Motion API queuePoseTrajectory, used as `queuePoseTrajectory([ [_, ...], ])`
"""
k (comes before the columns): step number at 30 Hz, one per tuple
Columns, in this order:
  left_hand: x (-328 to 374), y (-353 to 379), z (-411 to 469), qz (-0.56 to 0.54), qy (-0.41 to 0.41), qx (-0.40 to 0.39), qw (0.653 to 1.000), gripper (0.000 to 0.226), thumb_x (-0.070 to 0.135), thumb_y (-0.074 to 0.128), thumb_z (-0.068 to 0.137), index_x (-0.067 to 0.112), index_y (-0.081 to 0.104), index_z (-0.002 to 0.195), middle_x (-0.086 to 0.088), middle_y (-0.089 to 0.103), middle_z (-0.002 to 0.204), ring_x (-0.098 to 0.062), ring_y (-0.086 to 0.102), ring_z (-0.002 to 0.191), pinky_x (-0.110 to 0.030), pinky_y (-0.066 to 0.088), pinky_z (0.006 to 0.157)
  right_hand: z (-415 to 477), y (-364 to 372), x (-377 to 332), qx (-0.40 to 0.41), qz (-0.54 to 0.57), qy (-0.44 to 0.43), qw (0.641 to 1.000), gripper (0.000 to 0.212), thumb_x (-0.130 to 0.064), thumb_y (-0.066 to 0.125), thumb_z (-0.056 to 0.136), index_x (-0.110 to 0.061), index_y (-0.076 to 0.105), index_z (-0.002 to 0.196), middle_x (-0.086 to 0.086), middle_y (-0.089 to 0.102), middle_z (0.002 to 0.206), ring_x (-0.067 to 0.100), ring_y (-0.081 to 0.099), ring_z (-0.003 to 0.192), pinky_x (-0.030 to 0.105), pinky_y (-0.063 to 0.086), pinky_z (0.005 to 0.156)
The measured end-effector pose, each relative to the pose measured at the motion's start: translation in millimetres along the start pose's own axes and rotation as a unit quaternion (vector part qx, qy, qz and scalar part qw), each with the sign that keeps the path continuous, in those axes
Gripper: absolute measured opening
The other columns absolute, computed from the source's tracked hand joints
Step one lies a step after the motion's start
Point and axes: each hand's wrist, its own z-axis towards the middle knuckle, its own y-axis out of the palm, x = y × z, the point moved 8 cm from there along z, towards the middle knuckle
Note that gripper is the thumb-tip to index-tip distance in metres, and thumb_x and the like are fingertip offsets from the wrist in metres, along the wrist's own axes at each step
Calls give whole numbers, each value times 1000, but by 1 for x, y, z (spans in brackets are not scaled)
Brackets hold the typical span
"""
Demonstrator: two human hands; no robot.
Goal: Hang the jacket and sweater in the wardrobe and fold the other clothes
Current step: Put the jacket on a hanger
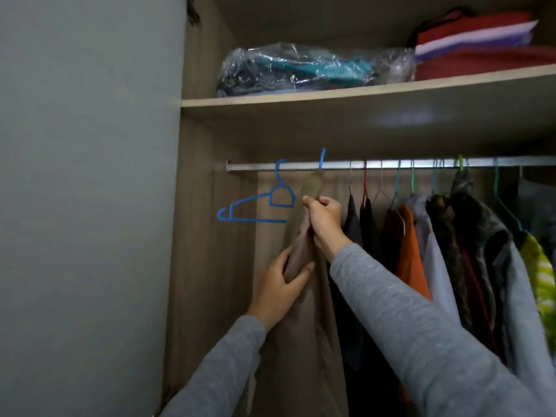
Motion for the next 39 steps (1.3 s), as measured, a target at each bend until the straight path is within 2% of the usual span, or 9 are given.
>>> queuePoseTrajectory([
  [4, -23, 23, 56, -22, 17, -8, 1000, 21, 21, 63, 89, 21, 62, 110, 12, 69, 96, 7, 63, 88, -8, 45, 74, 65, -8, 7, 22, -13, 4, 1000, 18, -14, 64, 85, -5, 61, 101, 14, 67, 94, 27, 65, 91, 37, 54, 85],
  [10, -58, 59, 110, -34, 52, -32, 998, 31, 26, 57, 92, 30, 55, 123, 18, 64, 112, 4, 58, 108, -13, 44, 91, 114, -12, 20, 37, -50, -8, 998, 26, -14, 65, 84, -1, 61, 106, 14, 67, 96, 27, 64, 88, 31, 52, 79],
  [17, -80, 68, 150, -45, 86, -37, 995, 26, 33, 55, 88, 39, 55, 113, 19, 66, 104, 7, 60, 101, -10, 44, 85, 147, -9, 30, 51, -69, -30, 996, 14, -12, 66, 83, -3, 60, 91, 15, 66, 87, 27, 64, 82, 35, 55, 80],
  [23, -92, 87, 141, -43, 120, -84, 988, 34, 17, 56, 94, 37, 48, 120, 20, 61, 113, 14, 54, 106, -3, 37, 87, 152, -23, 47, 68, -167, 4, 984, 22, -10, 63, 83, 1, 64, 103, 21, 67, 100, 32, 64, 91, 40, 54, 85],
  [26, -101, 94, 139, -40, 110, -100, 988, 35, 24, 57, 93, 43, 46, 121, 19, 60, 116, 13, 52, 109, -4, 37, 89, 150, -25, 47, 62, -180, 0, 982, 19, -9, 61, 86, 0, 64, 102, 19, 66, 99, 30, 63, 91, 38, 54, 84],
  [29, -112, 91, 138, -30, 106, -97, 989, 46, 41, 58, 88, 27, 49, 131, 11, 61, 123, 6, 54, 113, -10, 39, 94, 152, -24, 43, 60, -240, -14, 969, 11, -12, 61, 85, -4, 65, 92, 18, 67, 98, 32, 64, 94, 39, 53, 85],
  [33, -131, 78, 128, -26, 147, -116, 982, 70, 63, 59, 78, 11, 56, 124, 4, 64, 119, -3, 59, 109, -24, 47, 92, 146, -6, 29, 15, -394, -74, 916, 30, -11, 58, 83, -7, 55, 113, 17, 50, 124, 33, 53, 112, 39, 48, 95],
  [35, -147, 64, 126, -95, 116, -124, 981, 78, 64, 60, 76, 6, 53, 127, 2, 68, 115, -11, 63, 107, -25, 50, 90, 141, 4, 10, 9, -378, -141, 915, 31, -5, 53, 85, -9, 54, 115, 14, 43, 128, 31, 49, 115, 42, 45, 99],
  [39, -191, 31, 150, -319, -140, -30, 937, 55, 54, 35, 90, 10, 57, 113, -5, 74, 82, -16, 70, 79, -27, 51, 74, 126, 32, -38, 2, -343, -244, 907, 27, -7, 48, 89, -8, 58, 113, 9, 55, 116, 22, 53, 105, 27, 42, 83],
])
